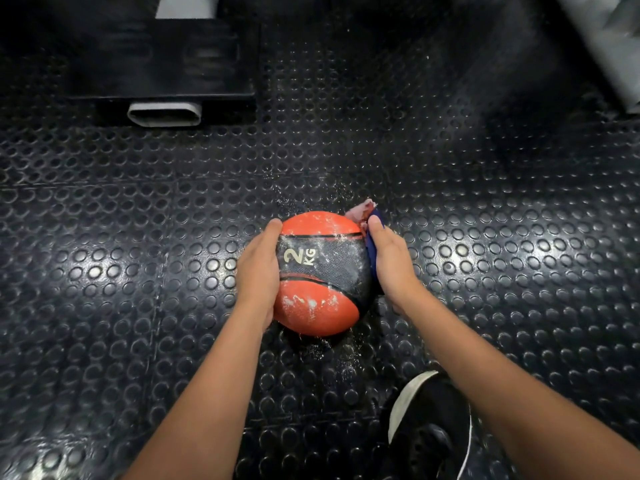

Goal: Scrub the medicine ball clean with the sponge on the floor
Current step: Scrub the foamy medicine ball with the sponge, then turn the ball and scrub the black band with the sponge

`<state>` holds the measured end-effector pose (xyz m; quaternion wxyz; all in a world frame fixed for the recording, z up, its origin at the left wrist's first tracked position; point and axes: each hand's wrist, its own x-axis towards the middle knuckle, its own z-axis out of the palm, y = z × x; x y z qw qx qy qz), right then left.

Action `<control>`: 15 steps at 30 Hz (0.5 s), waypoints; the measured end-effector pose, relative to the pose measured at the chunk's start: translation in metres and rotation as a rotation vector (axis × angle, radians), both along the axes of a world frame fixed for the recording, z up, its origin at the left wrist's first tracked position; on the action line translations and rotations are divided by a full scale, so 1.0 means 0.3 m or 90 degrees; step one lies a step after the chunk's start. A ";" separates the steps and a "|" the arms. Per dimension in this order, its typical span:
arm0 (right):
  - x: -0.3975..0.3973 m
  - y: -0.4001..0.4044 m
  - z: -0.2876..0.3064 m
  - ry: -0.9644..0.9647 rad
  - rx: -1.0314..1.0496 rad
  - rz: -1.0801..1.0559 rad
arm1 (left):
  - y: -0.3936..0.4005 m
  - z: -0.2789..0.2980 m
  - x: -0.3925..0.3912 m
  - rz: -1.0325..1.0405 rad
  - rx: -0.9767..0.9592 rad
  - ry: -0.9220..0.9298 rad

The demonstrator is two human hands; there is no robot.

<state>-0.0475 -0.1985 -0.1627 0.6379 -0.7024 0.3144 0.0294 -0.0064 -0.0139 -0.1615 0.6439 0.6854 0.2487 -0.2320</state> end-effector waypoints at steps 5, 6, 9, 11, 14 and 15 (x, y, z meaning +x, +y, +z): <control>0.068 -0.013 -0.056 0.099 -0.015 0.008 | -0.019 0.016 0.048 0.027 0.020 0.081; 0.078 -0.013 -0.057 0.094 -0.009 0.013 | -0.018 0.013 0.060 0.025 0.021 0.092; 0.108 0.010 -0.007 0.077 -0.004 0.039 | -0.010 0.030 0.095 0.013 0.031 0.101; 0.153 0.019 0.010 0.066 -0.039 0.053 | -0.011 0.039 0.139 0.019 0.052 0.096; 0.228 0.049 0.048 0.052 -0.082 0.067 | 0.000 0.068 0.193 0.040 0.064 0.095; 0.252 0.059 0.067 0.048 -0.093 0.080 | 0.006 0.081 0.208 0.046 0.068 0.084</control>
